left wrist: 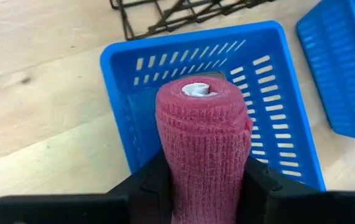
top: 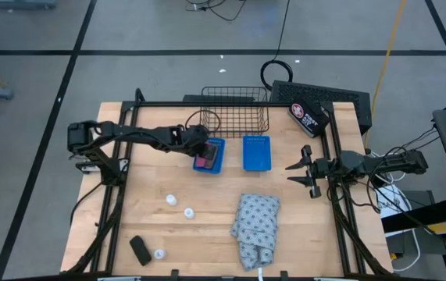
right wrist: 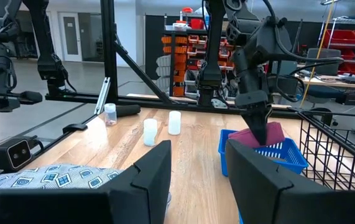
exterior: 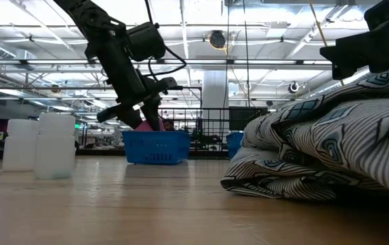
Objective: Pick & Place Medicine items
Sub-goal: Put the pink bandage into the left blue bin
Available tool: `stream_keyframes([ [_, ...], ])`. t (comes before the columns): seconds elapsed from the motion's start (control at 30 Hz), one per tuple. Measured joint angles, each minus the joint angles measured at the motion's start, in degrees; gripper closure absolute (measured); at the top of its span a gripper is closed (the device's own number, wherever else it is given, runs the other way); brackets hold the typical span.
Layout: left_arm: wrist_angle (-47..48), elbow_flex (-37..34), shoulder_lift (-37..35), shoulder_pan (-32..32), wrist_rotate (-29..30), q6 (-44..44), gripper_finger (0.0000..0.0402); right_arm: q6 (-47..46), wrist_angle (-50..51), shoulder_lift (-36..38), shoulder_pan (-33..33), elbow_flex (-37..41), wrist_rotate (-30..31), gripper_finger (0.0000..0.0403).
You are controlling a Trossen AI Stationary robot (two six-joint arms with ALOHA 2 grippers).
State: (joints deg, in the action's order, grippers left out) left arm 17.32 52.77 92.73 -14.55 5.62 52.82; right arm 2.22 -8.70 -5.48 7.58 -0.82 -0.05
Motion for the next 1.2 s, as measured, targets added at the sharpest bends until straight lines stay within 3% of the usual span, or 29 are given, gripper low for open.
stream_keyframes([
  [0.13, 1.1, 0.0, 0.0, 0.0, 2.5, 1.2, 0.0282, 0.0, 0.0, 0.0, 0.0, 0.0, 0.0, 0.0264],
  [0.73, 0.2, 0.0, 0.0, 0.8, 1.6, 3.2, 0.0277, 0.0, 0.0, 0.0, 0.0, 0.0, 0.0, 0.0264],
  [1.2, -0.1, 0.0, -0.1, 0.8, 0.3, 2.4, 0.0161, 0.0, 0.0, 0.0, 0.0, 0.0, 0.0, 0.0264],
])
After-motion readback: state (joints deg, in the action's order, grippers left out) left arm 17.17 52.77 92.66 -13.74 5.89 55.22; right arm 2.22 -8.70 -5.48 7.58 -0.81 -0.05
